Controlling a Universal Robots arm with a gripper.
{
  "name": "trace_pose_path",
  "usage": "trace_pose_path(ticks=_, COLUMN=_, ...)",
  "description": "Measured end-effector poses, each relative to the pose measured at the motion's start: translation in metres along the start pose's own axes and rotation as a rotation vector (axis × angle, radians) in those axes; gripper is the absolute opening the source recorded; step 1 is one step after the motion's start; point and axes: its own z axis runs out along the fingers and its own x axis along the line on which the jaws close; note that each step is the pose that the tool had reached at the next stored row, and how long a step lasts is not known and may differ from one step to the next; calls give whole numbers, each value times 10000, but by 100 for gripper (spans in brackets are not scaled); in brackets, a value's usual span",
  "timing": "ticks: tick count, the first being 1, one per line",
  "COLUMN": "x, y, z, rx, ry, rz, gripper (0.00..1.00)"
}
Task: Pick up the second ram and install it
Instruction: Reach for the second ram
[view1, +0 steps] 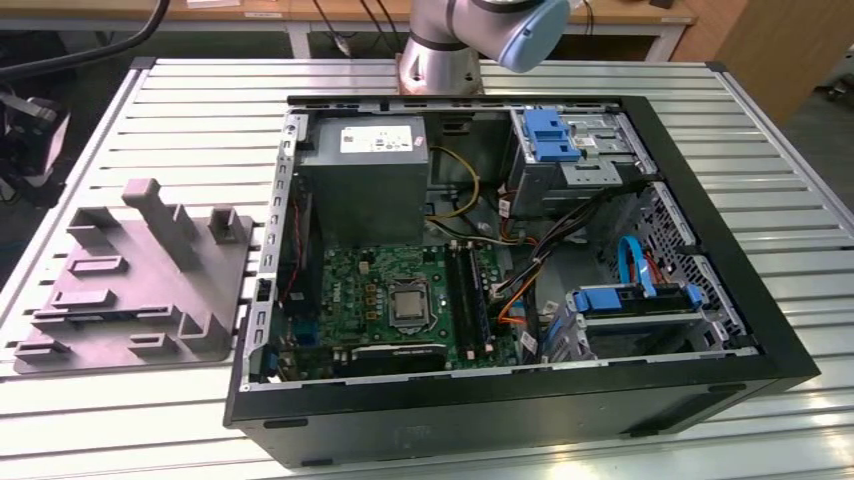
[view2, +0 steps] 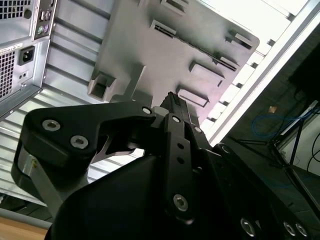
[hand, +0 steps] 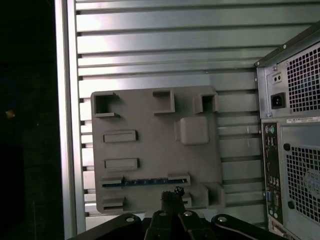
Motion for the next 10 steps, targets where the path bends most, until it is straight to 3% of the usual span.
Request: trace_pose_path(ticks=10, x=134, y=-113, z=143, rx=5, ry=21, rz=0, gripper=10)
